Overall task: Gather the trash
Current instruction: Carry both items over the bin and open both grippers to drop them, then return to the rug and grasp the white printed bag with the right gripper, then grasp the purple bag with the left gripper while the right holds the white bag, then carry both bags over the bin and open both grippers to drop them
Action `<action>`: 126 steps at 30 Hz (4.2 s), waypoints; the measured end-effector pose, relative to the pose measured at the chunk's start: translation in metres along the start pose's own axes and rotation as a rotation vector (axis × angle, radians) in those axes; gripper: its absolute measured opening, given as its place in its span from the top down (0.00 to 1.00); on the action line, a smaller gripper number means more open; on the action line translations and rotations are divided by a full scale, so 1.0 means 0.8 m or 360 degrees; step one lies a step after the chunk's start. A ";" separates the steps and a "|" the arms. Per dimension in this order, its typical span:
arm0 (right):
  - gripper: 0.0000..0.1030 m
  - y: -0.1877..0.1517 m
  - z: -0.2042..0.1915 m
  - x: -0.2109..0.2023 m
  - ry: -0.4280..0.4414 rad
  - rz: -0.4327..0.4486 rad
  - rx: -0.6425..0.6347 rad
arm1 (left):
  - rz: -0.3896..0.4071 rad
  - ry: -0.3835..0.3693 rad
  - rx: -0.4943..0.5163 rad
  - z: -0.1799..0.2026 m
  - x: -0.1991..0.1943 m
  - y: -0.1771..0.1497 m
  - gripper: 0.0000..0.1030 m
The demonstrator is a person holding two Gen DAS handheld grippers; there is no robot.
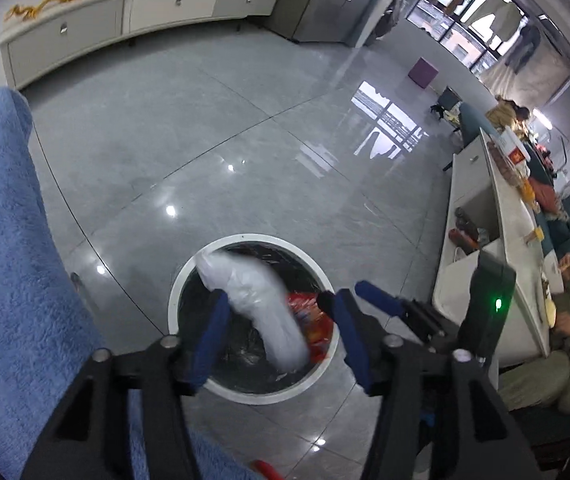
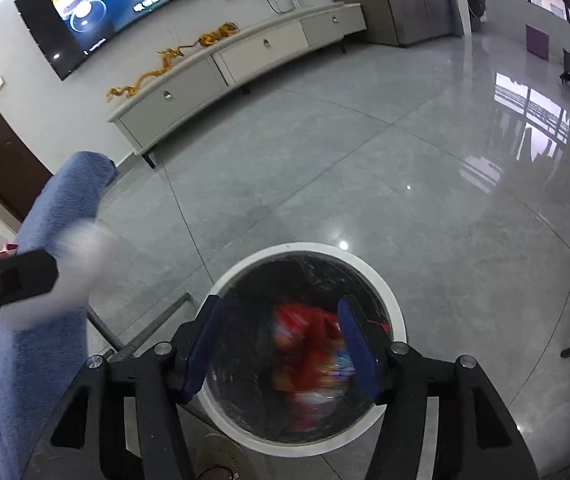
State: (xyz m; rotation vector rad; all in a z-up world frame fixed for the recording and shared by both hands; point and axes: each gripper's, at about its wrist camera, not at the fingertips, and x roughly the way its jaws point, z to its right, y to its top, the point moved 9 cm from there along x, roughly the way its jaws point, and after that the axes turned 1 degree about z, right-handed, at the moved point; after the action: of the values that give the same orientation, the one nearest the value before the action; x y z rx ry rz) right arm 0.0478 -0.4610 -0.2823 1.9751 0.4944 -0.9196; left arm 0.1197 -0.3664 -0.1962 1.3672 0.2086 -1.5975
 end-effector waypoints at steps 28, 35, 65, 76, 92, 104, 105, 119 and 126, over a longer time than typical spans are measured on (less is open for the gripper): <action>0.44 0.039 -0.156 -0.188 0.0170 0.0422 -0.0319 | 0.0614 0.0516 0.0046 -0.074 -0.247 -0.082 0.47; 0.44 0.026 -0.265 -0.235 0.0319 0.0500 -0.0536 | 0.0790 0.0704 -0.0170 -0.168 -0.345 -0.153 0.47; 0.29 -0.026 -0.532 -0.025 0.0527 0.0022 -0.0915 | 0.0641 0.0639 -0.0538 -0.330 -0.294 -0.264 0.51; 0.29 -0.044 -0.569 0.060 0.0541 -0.0145 -0.0950 | 0.0633 0.0623 -0.0518 -0.328 -0.287 -0.259 0.67; 0.65 -0.045 -0.483 -0.067 0.0630 0.0063 -0.0898 | 0.0739 0.0681 -0.0506 -0.313 -0.320 -0.258 0.72; 0.65 -0.030 -0.368 -0.194 0.0615 0.0343 -0.0770 | 0.0897 0.0718 -0.0392 -0.241 -0.390 -0.228 0.72; 0.65 -0.025 -0.357 -0.205 0.0604 0.0377 -0.0759 | 0.0911 0.0717 -0.0378 -0.235 -0.394 -0.222 0.72; 0.64 0.029 -0.189 -0.220 0.0357 0.0564 -0.0495 | 0.0837 0.0442 -0.0143 -0.107 -0.355 -0.091 0.72; 0.64 0.037 -0.101 -0.180 0.0268 0.0470 -0.0323 | 0.0612 0.0307 0.0015 -0.039 -0.259 -0.028 0.72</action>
State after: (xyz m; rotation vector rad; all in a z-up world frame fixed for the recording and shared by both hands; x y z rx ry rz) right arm 0.0072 -0.4072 -0.1289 1.8837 0.3617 -0.5020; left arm 0.0988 -0.2205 -0.0457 1.4682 0.0474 -1.1516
